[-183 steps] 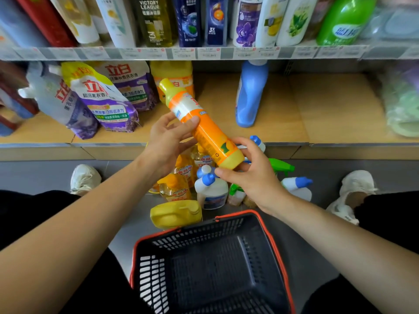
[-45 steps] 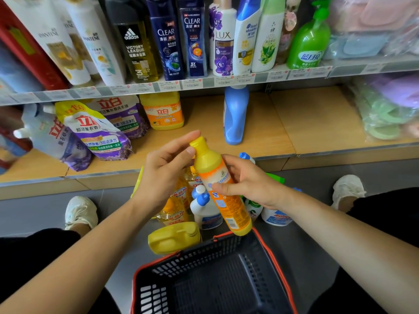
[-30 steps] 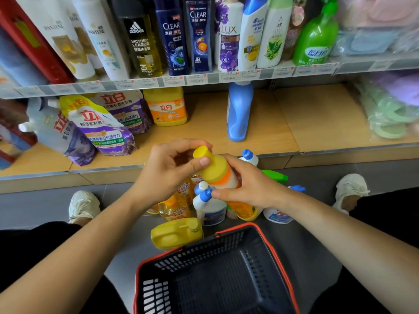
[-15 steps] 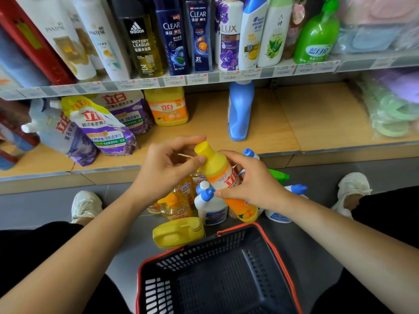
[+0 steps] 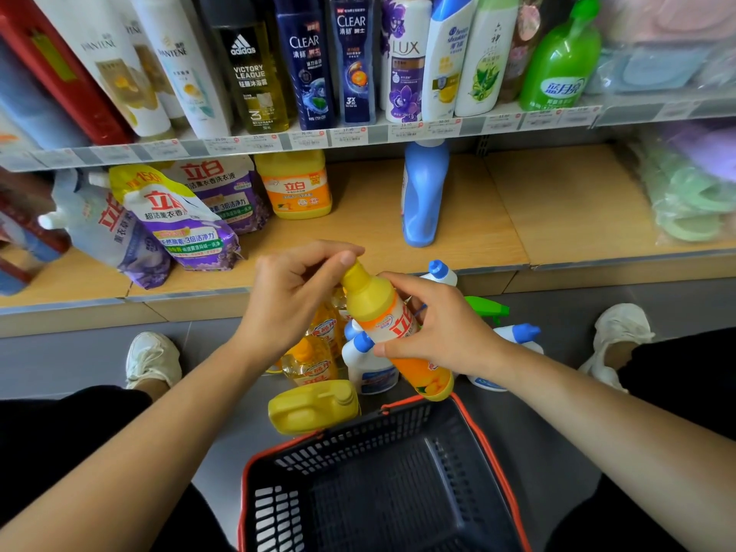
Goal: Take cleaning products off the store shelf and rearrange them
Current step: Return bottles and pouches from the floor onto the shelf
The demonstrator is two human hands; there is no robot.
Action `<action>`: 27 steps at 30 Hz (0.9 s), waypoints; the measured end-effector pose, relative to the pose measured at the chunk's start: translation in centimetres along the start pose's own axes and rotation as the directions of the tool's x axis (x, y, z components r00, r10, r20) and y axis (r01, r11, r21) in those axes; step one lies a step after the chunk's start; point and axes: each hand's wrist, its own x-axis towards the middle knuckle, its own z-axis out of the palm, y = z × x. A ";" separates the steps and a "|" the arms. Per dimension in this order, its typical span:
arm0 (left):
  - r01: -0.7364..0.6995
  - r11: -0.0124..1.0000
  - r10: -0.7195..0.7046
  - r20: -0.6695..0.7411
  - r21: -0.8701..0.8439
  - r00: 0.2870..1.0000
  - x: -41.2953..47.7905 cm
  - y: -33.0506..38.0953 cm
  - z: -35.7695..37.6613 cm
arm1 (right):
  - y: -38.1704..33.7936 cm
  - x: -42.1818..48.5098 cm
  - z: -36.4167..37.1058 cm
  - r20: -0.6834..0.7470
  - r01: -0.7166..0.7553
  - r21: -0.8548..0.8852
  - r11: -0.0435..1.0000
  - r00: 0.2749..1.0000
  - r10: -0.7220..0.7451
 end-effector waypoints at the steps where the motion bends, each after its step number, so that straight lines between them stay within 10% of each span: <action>1: -0.003 1.000 0.003 0.016 -0.006 1.000 0.0 -0.1 0.0 | 0.0 0.0 0.0 -0.001 -0.001 0.010 1.000 1.000 0.001; 27: -0.048 0.995 0.033 0.155 0.093 0.987 -1.2 -3.4 -0.6 | 1.5 1.4 -2.4 -0.043 -0.028 -0.041 0.999 0.999 0.026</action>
